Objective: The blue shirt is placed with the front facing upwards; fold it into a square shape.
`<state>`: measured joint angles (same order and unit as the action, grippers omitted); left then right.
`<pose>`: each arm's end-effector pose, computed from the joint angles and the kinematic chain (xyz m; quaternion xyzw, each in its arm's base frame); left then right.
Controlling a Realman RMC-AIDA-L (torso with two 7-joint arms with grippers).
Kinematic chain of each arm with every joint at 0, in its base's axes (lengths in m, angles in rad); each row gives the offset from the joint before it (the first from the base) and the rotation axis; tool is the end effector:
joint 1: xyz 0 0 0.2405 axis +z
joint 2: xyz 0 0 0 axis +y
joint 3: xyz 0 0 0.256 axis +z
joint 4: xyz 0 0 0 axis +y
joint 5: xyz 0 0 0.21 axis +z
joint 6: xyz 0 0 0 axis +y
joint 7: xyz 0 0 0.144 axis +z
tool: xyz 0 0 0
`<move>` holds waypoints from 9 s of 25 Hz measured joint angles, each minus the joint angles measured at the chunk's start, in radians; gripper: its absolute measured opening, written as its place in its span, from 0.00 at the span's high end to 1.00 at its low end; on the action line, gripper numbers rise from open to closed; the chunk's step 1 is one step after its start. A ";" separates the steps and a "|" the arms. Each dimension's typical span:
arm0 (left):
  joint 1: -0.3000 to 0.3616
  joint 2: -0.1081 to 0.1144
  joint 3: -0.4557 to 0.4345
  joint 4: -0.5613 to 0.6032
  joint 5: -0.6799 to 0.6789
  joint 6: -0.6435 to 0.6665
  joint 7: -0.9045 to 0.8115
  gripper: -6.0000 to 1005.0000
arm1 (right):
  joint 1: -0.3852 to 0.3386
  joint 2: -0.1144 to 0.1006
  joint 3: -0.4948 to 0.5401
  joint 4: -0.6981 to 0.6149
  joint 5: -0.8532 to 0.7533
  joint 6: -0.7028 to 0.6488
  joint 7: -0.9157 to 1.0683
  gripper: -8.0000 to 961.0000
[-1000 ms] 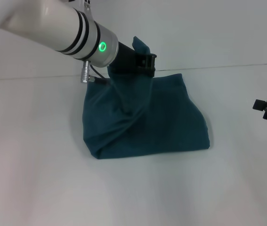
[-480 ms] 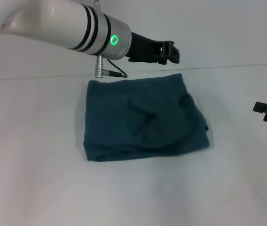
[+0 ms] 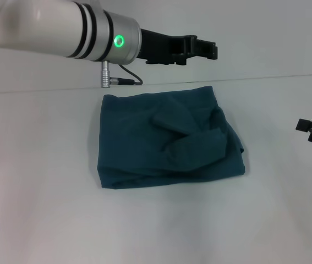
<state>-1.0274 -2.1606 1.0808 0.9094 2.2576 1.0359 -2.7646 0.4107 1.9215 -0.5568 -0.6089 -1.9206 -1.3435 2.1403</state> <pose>-0.0398 0.4524 -0.0348 -0.8534 -0.4574 -0.1838 0.1693 0.3543 0.3335 0.0885 -0.6939 0.6066 0.3100 0.2333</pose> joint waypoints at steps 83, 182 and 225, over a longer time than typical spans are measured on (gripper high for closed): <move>0.539 0.055 -0.626 -0.043 -0.108 0.443 0.472 0.13 | 0.661 0.181 -0.890 0.118 -0.586 0.670 0.381 0.21; 0.510 0.043 -0.621 -0.055 -0.135 0.450 0.451 0.13 | 0.459 0.082 -0.452 -0.180 -0.700 0.436 0.533 0.43; 0.504 0.040 -0.627 -0.057 -0.140 0.420 0.465 0.13 | 0.338 0.104 -0.253 0.134 -0.175 0.267 0.212 0.43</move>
<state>-0.5231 -2.1208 0.4541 0.8523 2.1180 1.4554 -2.2994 0.7490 2.0251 -0.8096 -0.4753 -2.0958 -1.0763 2.3527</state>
